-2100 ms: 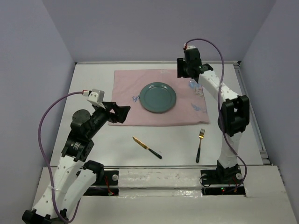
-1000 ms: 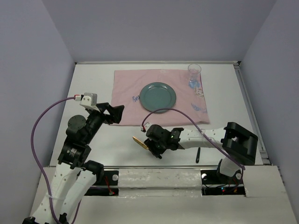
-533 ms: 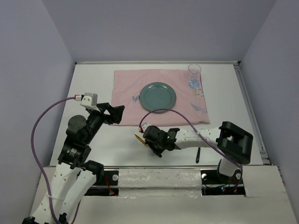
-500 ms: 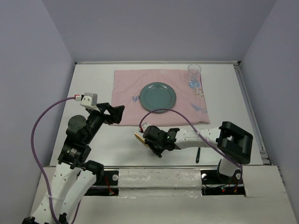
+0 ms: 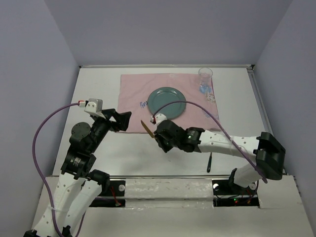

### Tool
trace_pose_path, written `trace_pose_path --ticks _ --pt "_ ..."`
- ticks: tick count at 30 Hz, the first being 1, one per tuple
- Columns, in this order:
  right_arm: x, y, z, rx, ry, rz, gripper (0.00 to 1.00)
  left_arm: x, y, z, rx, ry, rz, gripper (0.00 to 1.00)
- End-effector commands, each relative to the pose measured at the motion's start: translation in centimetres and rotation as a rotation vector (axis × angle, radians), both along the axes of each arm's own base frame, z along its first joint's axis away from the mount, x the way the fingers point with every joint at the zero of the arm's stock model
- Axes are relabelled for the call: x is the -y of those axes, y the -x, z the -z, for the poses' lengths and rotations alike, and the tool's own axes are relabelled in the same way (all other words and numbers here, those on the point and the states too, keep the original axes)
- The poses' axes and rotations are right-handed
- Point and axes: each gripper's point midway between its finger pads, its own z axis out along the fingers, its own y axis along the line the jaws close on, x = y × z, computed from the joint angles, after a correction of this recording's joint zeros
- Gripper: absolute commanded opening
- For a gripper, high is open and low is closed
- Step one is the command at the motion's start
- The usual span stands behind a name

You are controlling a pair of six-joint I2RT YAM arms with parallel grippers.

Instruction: Set the dinner table for one person

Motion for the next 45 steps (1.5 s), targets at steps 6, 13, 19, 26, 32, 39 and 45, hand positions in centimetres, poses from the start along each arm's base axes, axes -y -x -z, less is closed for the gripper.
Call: trace_pose_path --ticks 6,13,19,26,32,39,45 --pt "8.5 -15.0 -10.0 0.317 -0.136 0.423 0.00 0.1 0.1 -2.3 0.064 0.016 0.009 0.93" --pt "15.9 -21.2 -7.6 0.318 -0.105 0.621 0.00 0.2 0.0 -2.1 0.056 0.010 0.009 0.93" --pt "19.3 -22.8 -3.7 0.251 -0.078 0.711 0.00 0.4 -0.6 -1.5 0.032 0.001 0.011 0.93" --pt "20.8 -24.3 -1.1 0.204 -0.082 0.753 0.00 0.5 -1.5 -0.3 -0.009 -0.011 0.008 0.93" --pt "19.9 -25.6 -0.1 0.187 -0.095 0.721 0.00 0.5 -1.6 -0.2 -0.013 -0.014 0.011 0.93" --pt "20.3 -26.8 2.0 0.135 -0.089 0.746 0.00 0.6 -1.6 -0.1 -0.017 -0.013 0.014 0.93" --pt "20.2 -27.6 2.7 0.113 -0.088 0.754 0.00 0.6 -1.7 -0.1 -0.017 -0.013 0.016 0.93"
